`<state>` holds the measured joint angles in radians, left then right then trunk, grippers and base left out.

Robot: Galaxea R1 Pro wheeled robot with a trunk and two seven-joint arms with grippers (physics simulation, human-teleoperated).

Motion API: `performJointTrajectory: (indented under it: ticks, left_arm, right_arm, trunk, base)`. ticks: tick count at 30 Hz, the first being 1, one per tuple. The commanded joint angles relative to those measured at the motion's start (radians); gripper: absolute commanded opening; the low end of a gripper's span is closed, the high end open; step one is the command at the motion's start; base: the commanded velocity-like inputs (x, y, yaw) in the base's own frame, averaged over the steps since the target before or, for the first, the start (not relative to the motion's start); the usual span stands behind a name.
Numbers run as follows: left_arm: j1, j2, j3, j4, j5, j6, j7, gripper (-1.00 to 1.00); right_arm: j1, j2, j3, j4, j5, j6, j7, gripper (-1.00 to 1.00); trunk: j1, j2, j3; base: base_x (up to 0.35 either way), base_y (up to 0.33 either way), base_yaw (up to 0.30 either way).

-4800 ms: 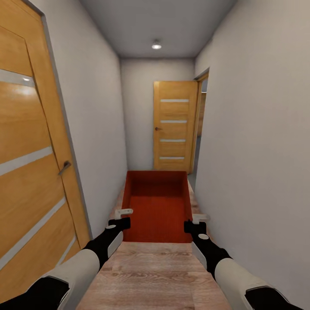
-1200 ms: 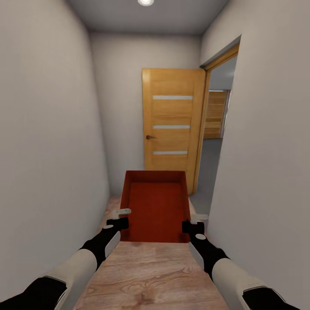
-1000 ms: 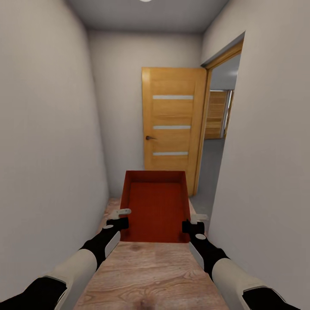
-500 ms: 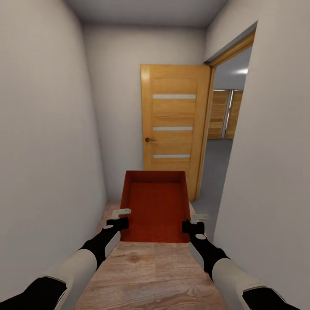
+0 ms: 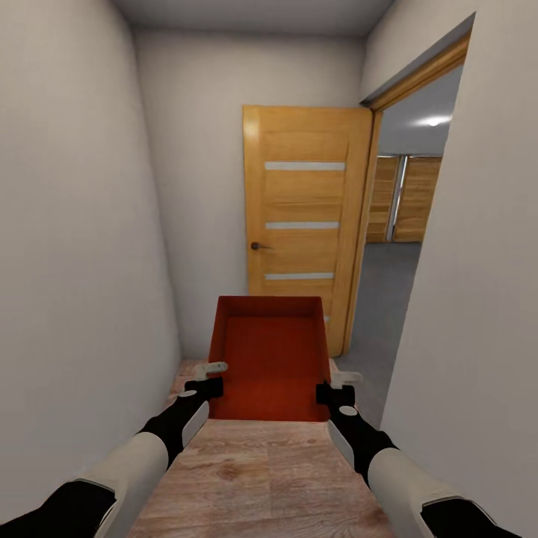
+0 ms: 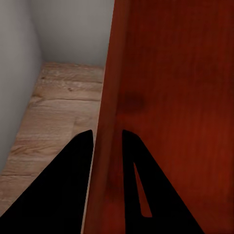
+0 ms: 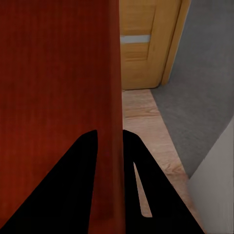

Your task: Move the two storage containers from the living room to the garage. In the garage, place one container on the floor and stack the other container on top of it (either order is fine).

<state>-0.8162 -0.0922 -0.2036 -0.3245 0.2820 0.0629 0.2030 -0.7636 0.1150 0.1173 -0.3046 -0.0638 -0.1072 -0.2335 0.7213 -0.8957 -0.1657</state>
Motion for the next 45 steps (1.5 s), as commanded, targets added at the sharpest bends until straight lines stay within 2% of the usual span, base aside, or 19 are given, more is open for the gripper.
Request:
performJointTrajectory:
  ticks: [1, 15, 29, 45]
  left_arm:
    - [0.0, 0.043, -0.011, -0.005, -0.015, 0.006, 0.082, -1.0]
    - [0.0, 0.045, -0.011, -0.005, -0.015, 0.006, 0.082, -1.0]
    - [0.0, 0.045, -0.01, -0.006, -0.015, 0.006, 0.082, -1.0]
    - [0.0, 0.046, -0.01, -0.007, -0.016, 0.006, 0.082, -1.0]
  right_arm:
    - [-0.002, -0.002, -0.045, 0.002, -0.013, -0.005, -0.052, -1.0]
    - [-0.002, -0.002, -0.045, 0.002, -0.013, -0.005, -0.052, -1.0]
    - [-0.002, -0.001, -0.045, 0.002, -0.014, -0.007, -0.053, -1.0]
    - [-0.002, 0.0, -0.045, 0.002, -0.014, -0.006, -0.053, -1.0]
  trunk:
    - [0.001, -0.001, -0.001]
    - [0.001, -0.001, -0.001]
    - [0.001, -0.001, -0.001]
    - [0.001, -0.001, -0.001]
  base:
    - [0.326, 0.0, 0.0]
    - [0.326, 0.014, 0.0]
    - [0.326, 0.133, -0.008]
    - [0.322, 0.16, -0.224]
